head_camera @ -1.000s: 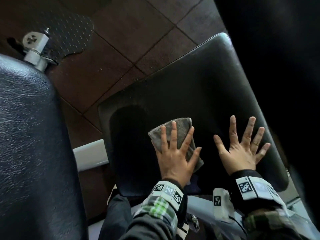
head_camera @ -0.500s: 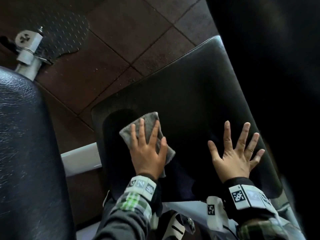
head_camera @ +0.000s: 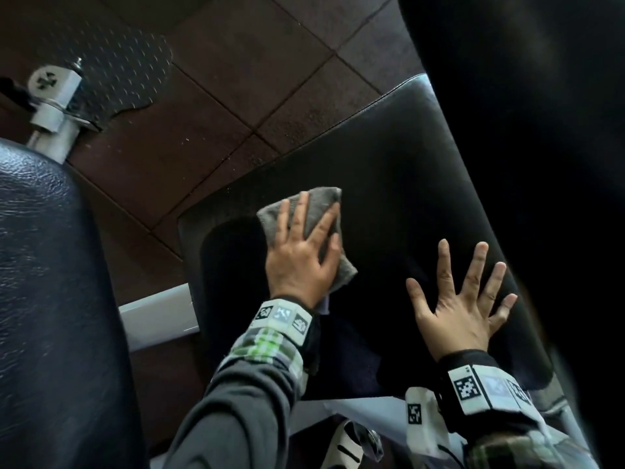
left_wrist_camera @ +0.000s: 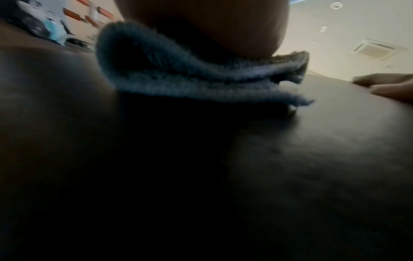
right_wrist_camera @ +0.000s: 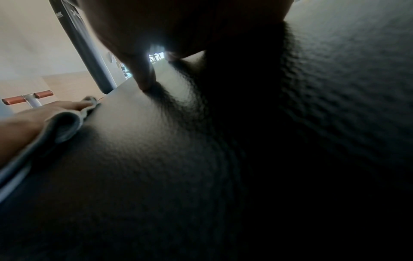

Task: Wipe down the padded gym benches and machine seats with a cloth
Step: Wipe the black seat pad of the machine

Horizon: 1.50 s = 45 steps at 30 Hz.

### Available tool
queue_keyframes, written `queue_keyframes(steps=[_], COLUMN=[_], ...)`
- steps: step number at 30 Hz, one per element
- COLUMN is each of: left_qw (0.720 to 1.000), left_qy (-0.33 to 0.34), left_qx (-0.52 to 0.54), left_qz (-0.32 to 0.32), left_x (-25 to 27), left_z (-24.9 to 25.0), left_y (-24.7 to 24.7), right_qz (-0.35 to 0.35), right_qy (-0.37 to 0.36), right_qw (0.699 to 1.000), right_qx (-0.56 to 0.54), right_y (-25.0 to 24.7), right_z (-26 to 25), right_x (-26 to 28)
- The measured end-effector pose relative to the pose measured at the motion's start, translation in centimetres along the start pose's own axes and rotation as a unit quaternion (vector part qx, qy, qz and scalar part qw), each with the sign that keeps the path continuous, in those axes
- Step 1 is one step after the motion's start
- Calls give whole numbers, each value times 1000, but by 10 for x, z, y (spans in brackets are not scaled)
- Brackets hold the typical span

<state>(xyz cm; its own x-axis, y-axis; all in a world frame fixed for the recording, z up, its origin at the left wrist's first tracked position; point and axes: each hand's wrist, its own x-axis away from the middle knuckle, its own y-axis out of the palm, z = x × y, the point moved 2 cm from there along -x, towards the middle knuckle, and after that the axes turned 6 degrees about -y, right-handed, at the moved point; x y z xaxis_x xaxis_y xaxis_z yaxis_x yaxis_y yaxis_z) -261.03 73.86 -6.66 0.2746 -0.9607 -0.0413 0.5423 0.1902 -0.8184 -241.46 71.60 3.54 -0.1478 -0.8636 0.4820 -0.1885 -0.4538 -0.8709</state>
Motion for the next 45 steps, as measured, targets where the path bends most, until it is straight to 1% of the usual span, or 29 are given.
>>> queue_keyframes(steps=[2,5,7,10,13,15,18,21,24,26,28,30,32,34,38,41,43,45], left_qw=[999,997,998,1000,997,996,998,999,999,999,1000,999,995,992,992,992,993,995], left_qy=[-35,-74,-59,13,68,75,42,-10,-39,-44,-21,29,87,114,109,104,78,21], left_qx=[0,-4,-3,9,24,35,22,14,8,3,-4,-2,-5,-1,20,7,0,4], left_qz=[6,23,19,-17,-36,-36,-38,-28,-26,-24,-18,-26,-39,-49,-64,-75,-88,-102], left_x=[8,43,66,83,71,51,18,-6,-6,9,31,49,55,44,-12,-57,-82,-98], left_z=[-18,-27,-17,13,39,43,29,3,-13,-14,-8,4,19,33,45,45,37,24], left_y=[-5,-4,0,7,11,11,7,0,-6,-6,-3,1,5,7,8,6,3,-2], right_qz=[4,6,7,15,36,51,42,26,-11,-25,-42,-58,-63,-65,-62,-77,-83,-89], right_qy=[-1,0,-2,-6,-14,-39,-71,-66,-55,-50,-39,-25,-17,-15,0,7,10,12], right_qw=[1000,1000,1000,1000,999,998,996,997,998,998,998,998,998,997,997,996,996,996], right_qx=[1,6,7,7,10,26,45,25,10,16,23,25,26,28,37,33,31,29], right_y=[1,1,2,1,-1,-4,-11,-18,-17,-16,-17,-17,-18,-17,-17,-18,-18,-19], right_z=[0,0,0,-2,-10,-18,-34,-43,-45,-45,-45,-47,-49,-49,-48,-50,-50,-51], right_x=[0,0,0,0,0,-3,-14,-28,-35,-35,-36,-37,-38,-38,-40,-40,-40,-40])
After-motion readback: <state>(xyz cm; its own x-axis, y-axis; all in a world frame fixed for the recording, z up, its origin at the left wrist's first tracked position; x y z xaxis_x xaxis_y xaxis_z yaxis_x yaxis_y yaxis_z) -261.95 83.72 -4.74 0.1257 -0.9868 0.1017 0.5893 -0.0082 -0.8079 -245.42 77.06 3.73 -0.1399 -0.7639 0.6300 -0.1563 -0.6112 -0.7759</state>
